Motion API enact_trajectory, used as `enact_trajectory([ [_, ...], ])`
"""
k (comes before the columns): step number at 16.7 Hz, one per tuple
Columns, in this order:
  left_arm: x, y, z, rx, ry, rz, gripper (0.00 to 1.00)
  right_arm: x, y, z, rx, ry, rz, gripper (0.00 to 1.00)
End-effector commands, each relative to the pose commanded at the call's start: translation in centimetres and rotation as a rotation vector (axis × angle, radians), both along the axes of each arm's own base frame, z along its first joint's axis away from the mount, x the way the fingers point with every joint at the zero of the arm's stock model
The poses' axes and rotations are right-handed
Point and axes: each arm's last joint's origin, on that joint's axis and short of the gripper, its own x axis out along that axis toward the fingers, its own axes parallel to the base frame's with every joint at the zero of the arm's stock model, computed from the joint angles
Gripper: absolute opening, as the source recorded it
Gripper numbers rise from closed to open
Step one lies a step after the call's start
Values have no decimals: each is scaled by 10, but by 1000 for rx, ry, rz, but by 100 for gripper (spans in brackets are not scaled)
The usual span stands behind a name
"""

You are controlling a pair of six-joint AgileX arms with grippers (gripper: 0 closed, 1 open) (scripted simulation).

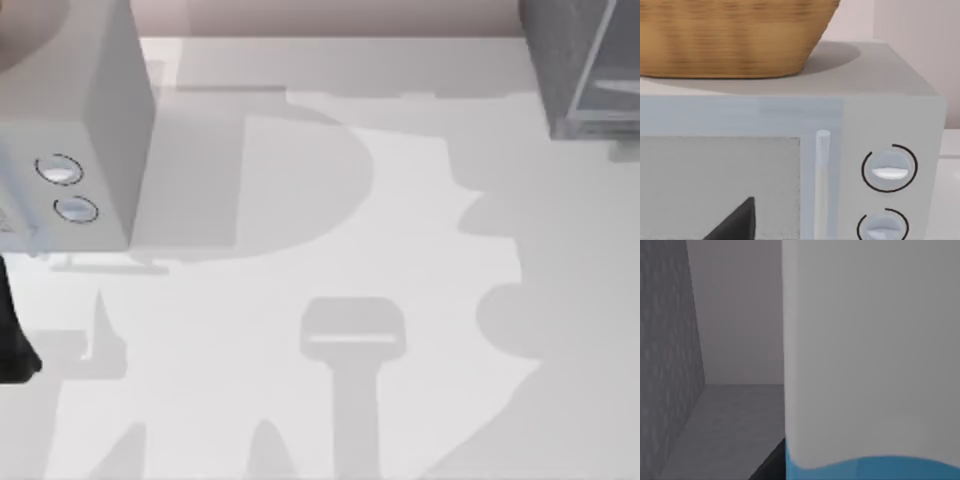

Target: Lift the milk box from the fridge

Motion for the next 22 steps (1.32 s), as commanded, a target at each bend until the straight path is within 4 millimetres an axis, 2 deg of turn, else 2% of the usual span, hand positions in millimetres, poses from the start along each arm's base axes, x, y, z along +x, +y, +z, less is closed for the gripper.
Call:
enact_trajectory([
  [2, 0, 0, 0, 0, 0, 0, 100, -18, 0, 2, -3, -9, -1, 0],
  [4, 0, 0, 0, 0, 0, 0, 100, -25, 1, 4, -5, -19, -1, 0],
  [10, 0, 0, 0, 0, 0, 0, 100, -26, 3, 4, -3, -16, 4, 0],
  [14, 0, 0, 0, 0, 0, 0, 100, -45, 17, 30, -10, -26, 9, 0],
  [16, 0, 0, 0, 0, 0, 0, 100, -66, 27, 48, -13, -33, 9, 0],
  [18, 0, 0, 0, 0, 0, 0, 100, -95, 40, 66, -15, -41, 8, 0],
  [20, 0, 0, 0, 0, 0, 0, 100, -132, 53, 80, -16, -52, 7, 0],
  [22, 0, 0, 0, 0, 0, 0, 100, -172, 64, 83, -15, -64, 6, 0],
])
